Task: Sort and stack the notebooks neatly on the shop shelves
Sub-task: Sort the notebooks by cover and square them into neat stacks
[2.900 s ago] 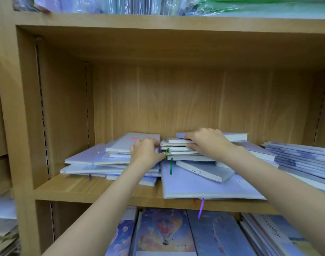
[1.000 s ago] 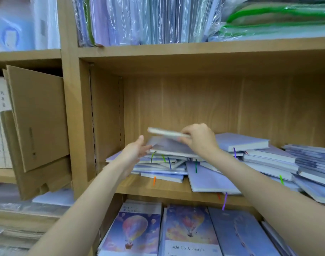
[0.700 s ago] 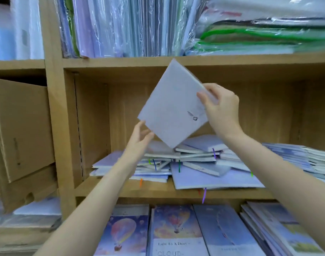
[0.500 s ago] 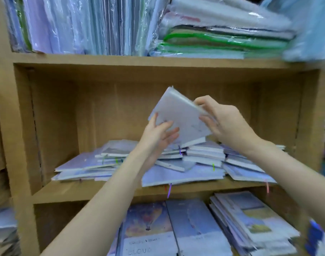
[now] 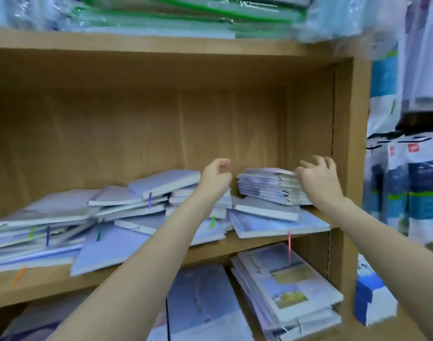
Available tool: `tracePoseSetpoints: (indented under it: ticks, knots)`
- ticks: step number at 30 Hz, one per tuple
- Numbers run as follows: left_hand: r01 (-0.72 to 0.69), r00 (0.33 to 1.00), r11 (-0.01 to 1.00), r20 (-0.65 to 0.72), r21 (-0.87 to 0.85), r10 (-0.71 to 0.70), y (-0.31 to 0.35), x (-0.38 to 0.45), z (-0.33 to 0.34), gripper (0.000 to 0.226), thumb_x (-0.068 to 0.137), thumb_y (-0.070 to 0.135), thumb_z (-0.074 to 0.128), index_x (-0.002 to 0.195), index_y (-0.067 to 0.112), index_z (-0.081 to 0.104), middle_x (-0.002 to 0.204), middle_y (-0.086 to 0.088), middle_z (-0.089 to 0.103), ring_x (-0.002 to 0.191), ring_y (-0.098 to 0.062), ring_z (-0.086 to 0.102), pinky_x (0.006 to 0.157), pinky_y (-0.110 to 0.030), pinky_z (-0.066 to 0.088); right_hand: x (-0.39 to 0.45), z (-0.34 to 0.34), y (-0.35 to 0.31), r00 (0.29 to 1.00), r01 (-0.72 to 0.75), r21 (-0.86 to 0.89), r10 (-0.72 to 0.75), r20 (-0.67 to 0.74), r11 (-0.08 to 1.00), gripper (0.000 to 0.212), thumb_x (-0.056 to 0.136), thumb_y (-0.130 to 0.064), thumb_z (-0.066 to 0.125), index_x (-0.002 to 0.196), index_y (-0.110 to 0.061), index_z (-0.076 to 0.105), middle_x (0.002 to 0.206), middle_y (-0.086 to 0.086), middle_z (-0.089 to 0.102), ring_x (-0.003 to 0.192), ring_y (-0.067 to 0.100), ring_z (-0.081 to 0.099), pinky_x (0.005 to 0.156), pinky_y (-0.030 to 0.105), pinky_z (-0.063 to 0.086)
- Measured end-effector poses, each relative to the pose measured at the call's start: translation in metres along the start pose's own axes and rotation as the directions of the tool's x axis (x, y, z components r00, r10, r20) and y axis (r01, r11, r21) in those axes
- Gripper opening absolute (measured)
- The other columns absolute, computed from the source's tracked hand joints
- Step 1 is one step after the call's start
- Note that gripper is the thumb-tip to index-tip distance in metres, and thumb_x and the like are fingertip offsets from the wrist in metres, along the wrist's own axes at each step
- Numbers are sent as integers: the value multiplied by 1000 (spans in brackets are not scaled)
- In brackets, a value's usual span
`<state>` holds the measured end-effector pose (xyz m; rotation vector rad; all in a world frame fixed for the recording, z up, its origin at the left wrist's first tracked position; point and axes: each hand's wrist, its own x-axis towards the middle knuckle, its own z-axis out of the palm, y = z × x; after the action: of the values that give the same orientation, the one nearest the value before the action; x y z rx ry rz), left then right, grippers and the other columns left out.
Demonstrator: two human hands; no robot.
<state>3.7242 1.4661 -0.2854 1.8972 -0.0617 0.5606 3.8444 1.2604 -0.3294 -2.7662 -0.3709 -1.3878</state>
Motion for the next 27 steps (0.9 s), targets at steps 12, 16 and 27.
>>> tracePoseSetpoints:
  ticks: [12, 16, 27]
  knots:
    - [-232, 965, 671, 79, 704, 251, -79, -29, -13, 42, 90, 6, 43, 130, 18, 48, 134, 1, 49, 125, -19, 41, 101, -29, 29, -37, -17, -38, 931, 234, 365, -316, 184, 901, 52, 83, -45, 64, 123, -11, 60, 151, 13, 27, 142, 25, 17, 114, 33, 11]
    - [-267, 944, 498, 120, 825, 306, -96, -38, -33, 50, 86, 16, 34, 135, 20, 42, 143, 6, 39, 136, -14, 26, 105, -24, 12, -28, -19, -55, 839, 361, 77, -360, 407, 929, 49, 89, -44, 54, 129, -16, 52, 153, 8, 23, 140, 23, 20, 114, 38, 9]
    - [-242, 970, 703, 185, 669, 158, -97, -32, -39, 61, 90, 3, 42, 145, 20, 26, 154, 10, 20, 144, -5, 2, 116, -37, -4, -29, 5, -62, 984, -17, 376, -52, 173, 926, 16, 92, -10, 48, 99, -5, 62, 85, 16, 62, 102, 36, 49, 97, 39, 34]
